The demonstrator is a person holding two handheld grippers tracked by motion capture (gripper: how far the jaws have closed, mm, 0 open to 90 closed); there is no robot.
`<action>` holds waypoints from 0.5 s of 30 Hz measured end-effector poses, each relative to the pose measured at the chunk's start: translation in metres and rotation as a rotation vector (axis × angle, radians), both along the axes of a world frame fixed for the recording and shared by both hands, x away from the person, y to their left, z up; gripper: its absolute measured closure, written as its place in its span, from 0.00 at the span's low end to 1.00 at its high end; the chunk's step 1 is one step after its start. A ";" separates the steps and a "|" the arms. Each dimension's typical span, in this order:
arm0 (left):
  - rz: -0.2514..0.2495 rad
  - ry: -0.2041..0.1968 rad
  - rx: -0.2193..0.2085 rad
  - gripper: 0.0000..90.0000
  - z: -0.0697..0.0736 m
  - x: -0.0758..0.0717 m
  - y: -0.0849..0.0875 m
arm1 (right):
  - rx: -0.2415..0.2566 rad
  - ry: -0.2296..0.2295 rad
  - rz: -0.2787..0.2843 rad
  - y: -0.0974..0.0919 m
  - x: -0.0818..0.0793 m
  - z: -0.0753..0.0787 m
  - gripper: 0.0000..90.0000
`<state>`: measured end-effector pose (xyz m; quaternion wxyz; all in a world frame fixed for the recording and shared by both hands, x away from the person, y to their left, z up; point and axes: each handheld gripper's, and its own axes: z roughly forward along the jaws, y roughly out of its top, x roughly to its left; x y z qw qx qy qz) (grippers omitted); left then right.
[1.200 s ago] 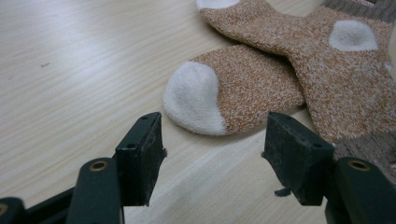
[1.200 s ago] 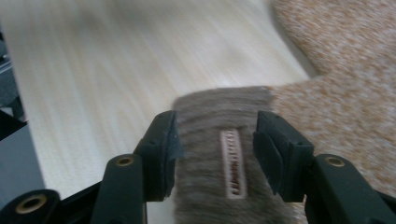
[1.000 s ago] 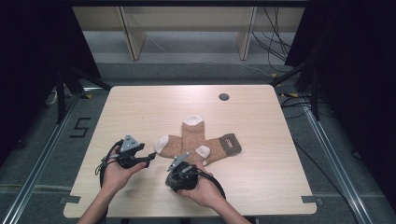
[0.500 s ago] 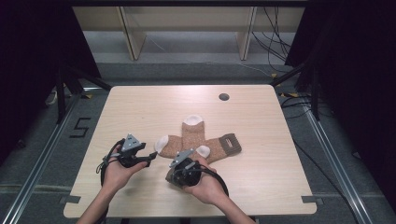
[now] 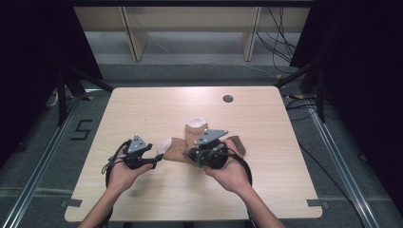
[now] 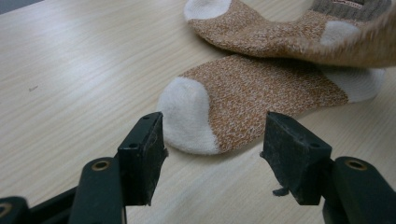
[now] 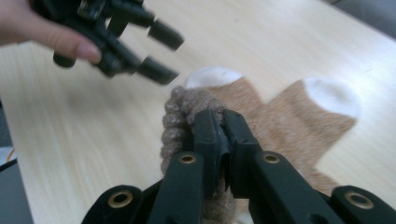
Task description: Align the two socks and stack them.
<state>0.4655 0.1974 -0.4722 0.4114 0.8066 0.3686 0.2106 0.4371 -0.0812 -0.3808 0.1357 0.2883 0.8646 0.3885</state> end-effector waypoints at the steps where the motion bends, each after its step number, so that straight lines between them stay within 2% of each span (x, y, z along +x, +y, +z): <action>1: -0.007 -0.004 0.010 0.41 0.001 0.001 -0.001 | 0.008 -0.008 -0.002 -0.003 0.002 0.004 0.95; 3: -0.021 -0.012 0.001 0.40 0.001 0.002 -0.004 | 0.025 -0.047 -0.007 -0.007 0.007 0.011 0.95; 5: -0.031 -0.023 -0.017 0.39 0.002 0.004 -0.009 | 0.028 -0.051 -0.013 -0.010 0.008 0.017 0.95; 6: -0.042 -0.026 0.010 0.39 0.003 0.005 -0.010 | 0.038 -0.065 -0.011 -0.011 0.009 0.019 0.95; 7: -0.044 -0.033 0.015 0.38 0.004 0.006 -0.012 | 0.037 -0.072 -0.007 -0.013 0.011 0.023 0.95; 8: -0.042 -0.037 0.015 0.37 0.005 0.006 -0.014 | 0.049 -0.064 -0.017 -0.013 0.010 0.026 0.95; 10: -0.047 -0.048 0.005 0.35 0.007 0.009 -0.021 | 0.055 -0.077 -0.019 -0.015 0.011 0.032 0.95; 12: -0.068 -0.056 0.021 0.34 0.010 0.012 -0.026 | 0.054 -0.105 -0.019 -0.016 0.012 0.039 0.95; 15: -0.093 -0.076 0.006 0.33 0.013 0.018 -0.037 | 0.065 -0.113 -0.020 -0.014 0.010 0.049 0.95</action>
